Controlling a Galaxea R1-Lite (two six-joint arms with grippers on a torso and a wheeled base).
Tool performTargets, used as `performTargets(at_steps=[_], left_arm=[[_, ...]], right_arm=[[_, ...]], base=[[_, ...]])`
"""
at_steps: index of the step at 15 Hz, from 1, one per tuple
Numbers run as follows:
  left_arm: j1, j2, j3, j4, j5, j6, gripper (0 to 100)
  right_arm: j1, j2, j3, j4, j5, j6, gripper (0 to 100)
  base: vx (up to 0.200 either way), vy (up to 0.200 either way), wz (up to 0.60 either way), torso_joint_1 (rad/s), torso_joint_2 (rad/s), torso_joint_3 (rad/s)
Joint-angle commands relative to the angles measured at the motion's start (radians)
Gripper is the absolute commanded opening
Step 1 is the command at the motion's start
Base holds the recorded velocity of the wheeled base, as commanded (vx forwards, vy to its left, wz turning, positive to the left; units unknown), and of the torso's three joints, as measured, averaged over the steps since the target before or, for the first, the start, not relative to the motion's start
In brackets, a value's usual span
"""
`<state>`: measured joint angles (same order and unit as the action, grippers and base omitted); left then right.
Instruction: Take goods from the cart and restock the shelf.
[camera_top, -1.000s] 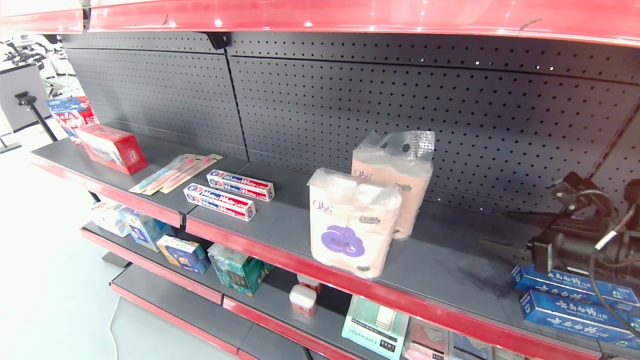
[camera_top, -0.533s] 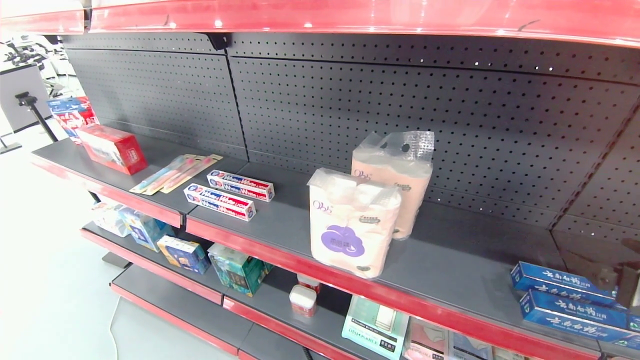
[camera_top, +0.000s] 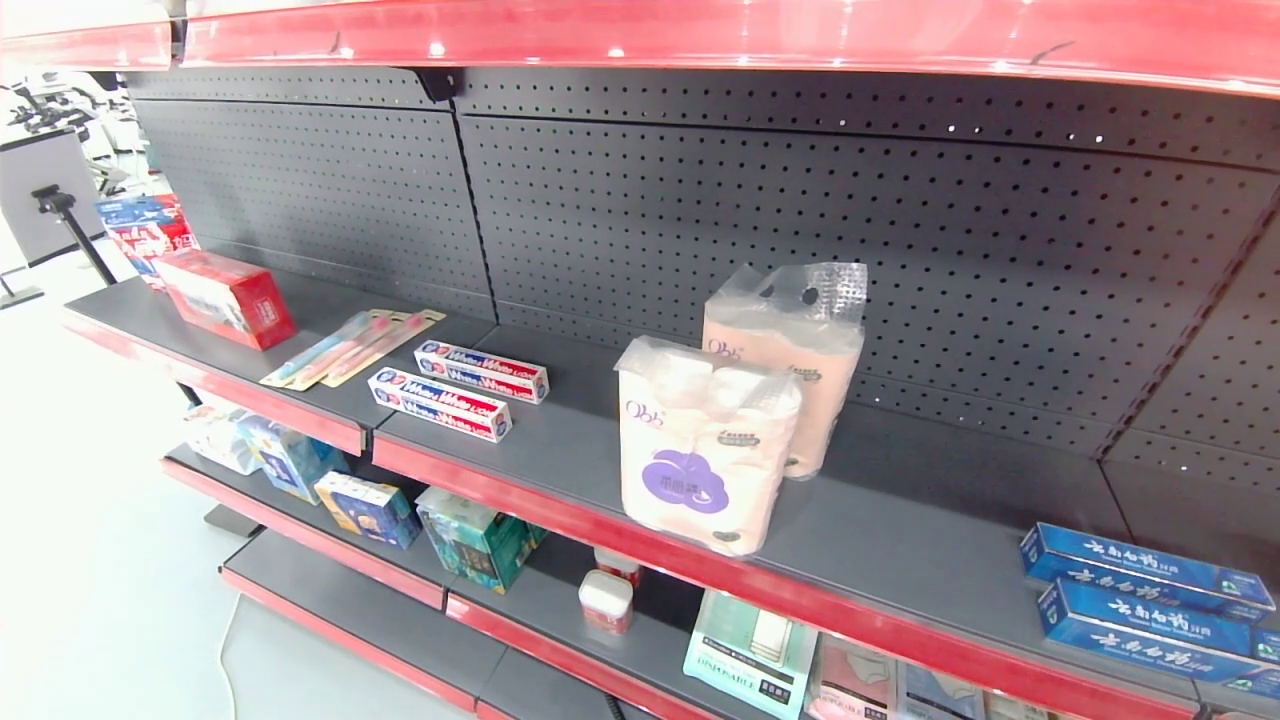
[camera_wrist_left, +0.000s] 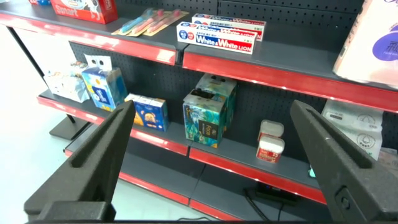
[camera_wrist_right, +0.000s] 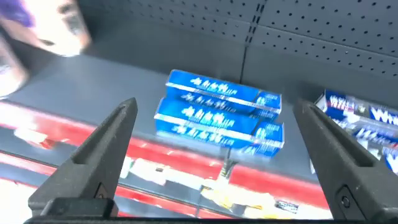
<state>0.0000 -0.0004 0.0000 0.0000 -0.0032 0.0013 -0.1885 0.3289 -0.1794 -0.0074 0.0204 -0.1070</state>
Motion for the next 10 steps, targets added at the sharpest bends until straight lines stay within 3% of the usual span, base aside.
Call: performTargets(at_steps=[1,3,7,10], left_arm=[[0.000,0.000,0.000,0.000,0.000,0.000,100],[0.000,0.000,0.000,0.000,0.000,0.000,100],[0.000,0.000,0.000,0.000,0.000,0.000,100],[0.000,0.000,0.000,0.000,0.000,0.000,100]], right_arm=[[0.040,-0.231,0.057,0.078,0.024,0.017,100],[0.050,-0.225,0.057,0.078,0.035,0.024,100],[0.153,-0.223,0.070,0.090,0.052,0.024,100],[0.190,-0.326,0.129,0.072,0.049,0.064,100]], base=[[0.000,0.000,0.00,0.000,0.00,0.000],[0.000,0.000,0.00,0.000,0.00,0.000],[0.000,0.000,0.00,0.000,0.00,0.000],[0.000,0.000,0.00,0.000,0.00,0.000]])
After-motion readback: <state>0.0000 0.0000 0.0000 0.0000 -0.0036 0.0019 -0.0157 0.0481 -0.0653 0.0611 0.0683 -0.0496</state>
